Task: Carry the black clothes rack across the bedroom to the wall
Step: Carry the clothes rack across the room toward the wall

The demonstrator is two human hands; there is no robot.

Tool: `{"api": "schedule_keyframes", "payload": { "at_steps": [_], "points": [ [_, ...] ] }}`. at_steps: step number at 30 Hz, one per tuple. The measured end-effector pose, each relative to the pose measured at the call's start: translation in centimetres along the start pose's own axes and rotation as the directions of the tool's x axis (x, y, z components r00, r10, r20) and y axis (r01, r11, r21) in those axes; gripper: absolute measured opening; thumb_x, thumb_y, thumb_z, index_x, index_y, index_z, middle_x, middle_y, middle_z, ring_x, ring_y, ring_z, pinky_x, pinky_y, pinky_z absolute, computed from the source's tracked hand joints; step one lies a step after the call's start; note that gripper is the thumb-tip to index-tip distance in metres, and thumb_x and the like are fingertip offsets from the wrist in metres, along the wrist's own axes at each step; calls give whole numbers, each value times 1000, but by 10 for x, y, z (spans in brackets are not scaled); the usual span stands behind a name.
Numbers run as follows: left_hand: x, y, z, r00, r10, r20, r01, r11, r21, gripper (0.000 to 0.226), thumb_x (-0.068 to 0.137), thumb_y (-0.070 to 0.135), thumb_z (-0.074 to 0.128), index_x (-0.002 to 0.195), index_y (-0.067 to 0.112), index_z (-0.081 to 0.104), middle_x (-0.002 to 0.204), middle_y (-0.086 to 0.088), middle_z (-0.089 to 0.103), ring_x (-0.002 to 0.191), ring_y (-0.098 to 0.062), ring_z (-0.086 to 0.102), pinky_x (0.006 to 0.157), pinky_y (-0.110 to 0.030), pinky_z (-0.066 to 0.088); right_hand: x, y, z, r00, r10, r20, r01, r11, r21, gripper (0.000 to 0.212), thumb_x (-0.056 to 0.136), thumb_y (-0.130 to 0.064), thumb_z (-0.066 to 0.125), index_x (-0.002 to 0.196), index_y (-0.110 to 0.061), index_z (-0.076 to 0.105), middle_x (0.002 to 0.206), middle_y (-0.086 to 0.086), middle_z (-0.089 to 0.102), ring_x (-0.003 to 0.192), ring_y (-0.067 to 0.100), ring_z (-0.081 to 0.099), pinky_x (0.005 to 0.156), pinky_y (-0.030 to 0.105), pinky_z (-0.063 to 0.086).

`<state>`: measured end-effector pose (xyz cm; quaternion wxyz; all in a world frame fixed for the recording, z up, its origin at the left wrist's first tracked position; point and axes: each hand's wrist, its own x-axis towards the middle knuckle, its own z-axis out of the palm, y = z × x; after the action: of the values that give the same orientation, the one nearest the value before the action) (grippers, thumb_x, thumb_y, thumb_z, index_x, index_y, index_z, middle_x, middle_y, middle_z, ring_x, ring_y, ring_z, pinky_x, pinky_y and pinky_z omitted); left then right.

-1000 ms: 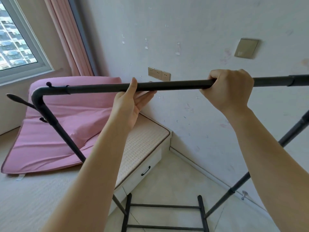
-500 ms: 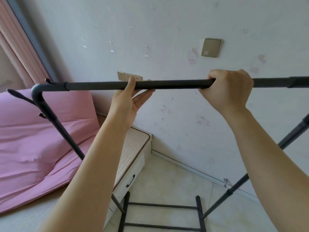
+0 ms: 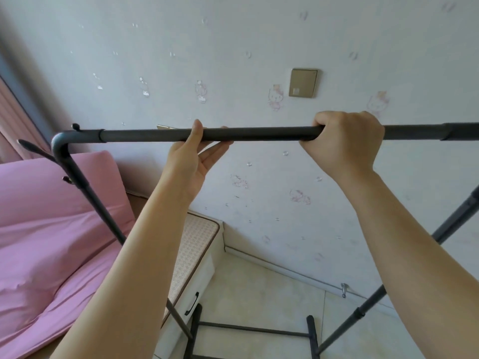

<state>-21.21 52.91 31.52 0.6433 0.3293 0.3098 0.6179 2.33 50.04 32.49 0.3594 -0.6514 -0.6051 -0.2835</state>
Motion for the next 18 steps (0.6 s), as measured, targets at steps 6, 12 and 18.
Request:
{"api": "schedule_keyframes", "payload": {
  "at_steps": [6, 12, 18],
  "points": [
    [28, -10, 16, 1000, -2, 15, 2, 1000, 13, 21, 100, 23, 53, 98, 2, 53, 90, -18, 78, 92, -32, 76, 78, -32, 61, 15, 18, 18, 1000, 21, -14, -21, 1000, -19, 27, 60, -9, 68, 49, -15, 44, 37, 2, 27, 39, 29, 25, 54, 28, 18],
    [52, -18, 27, 1000, -14, 26, 13, 1000, 25, 21, 100, 23, 54, 91, 4, 53, 89, -17, 78, 90, -33, 76, 83, -34, 60, 27, 33, 32, 999, 48, -17, -49, 998, -33, 24, 63, -12, 68, 50, -16, 48, 38, 1, 33, 39, 28, 28, 56, 28, 18],
    [76, -23, 36, 999, -29, 45, 27, 999, 32, 22, 100, 23, 53, 88, 4, 53, 89, -17, 78, 90, -33, 76, 84, -35, 60, 39, 42, 46, 996, 77, -33, -79, 995, -55, 24, 63, -11, 67, 50, -15, 47, 37, 2, 33, 40, 29, 28, 56, 28, 18]
  ]
}}
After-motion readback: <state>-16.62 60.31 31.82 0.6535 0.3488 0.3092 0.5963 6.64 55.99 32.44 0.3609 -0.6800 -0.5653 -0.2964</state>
